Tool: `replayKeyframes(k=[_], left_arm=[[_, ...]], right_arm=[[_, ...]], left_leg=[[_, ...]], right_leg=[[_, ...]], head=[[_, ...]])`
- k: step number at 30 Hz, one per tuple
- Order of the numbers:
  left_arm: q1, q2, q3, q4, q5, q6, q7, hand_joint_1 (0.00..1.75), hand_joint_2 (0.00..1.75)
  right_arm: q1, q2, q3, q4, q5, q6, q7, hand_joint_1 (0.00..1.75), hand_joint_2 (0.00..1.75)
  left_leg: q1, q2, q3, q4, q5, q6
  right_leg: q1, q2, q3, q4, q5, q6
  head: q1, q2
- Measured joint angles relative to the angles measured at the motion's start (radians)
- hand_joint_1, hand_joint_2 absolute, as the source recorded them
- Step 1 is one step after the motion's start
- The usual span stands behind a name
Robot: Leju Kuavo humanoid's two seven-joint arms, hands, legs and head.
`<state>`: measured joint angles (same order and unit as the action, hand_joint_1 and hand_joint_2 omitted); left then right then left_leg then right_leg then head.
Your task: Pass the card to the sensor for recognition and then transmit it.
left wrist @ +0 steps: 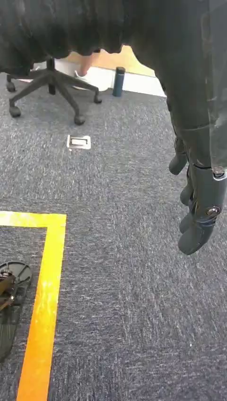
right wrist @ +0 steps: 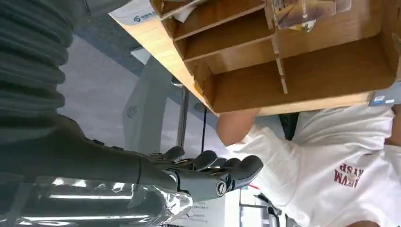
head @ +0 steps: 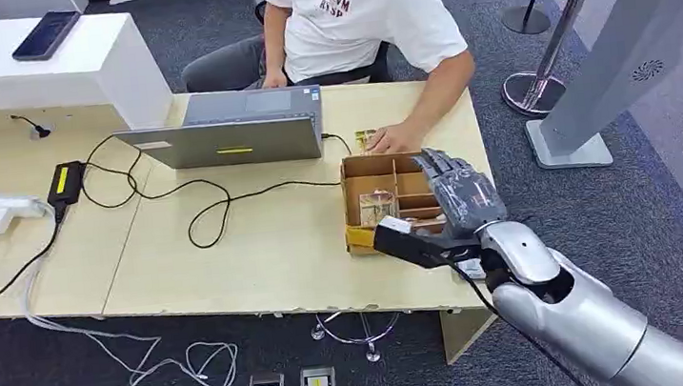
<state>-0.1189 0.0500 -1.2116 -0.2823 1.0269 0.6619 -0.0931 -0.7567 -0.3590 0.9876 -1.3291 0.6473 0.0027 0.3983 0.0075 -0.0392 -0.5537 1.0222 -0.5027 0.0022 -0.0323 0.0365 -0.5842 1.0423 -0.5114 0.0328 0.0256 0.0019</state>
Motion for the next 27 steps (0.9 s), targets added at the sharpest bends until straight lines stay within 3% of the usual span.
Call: replayKeyframes(k=[27], left_arm=[[0.000,0.000,0.000,-0.006,0.027,0.000,-0.003,0.00,1.75]], right_arm=[[0.030,0.038,0.059,0.105,0.016,0.004,0.025,0.00,1.75]], left_leg=[[0.000,0.000,0.000,0.000,0.000,0.000]], right_leg=[[0.000,0.000,0.000,0.000,0.000,0.000]], head=[[0.000,0.000]])
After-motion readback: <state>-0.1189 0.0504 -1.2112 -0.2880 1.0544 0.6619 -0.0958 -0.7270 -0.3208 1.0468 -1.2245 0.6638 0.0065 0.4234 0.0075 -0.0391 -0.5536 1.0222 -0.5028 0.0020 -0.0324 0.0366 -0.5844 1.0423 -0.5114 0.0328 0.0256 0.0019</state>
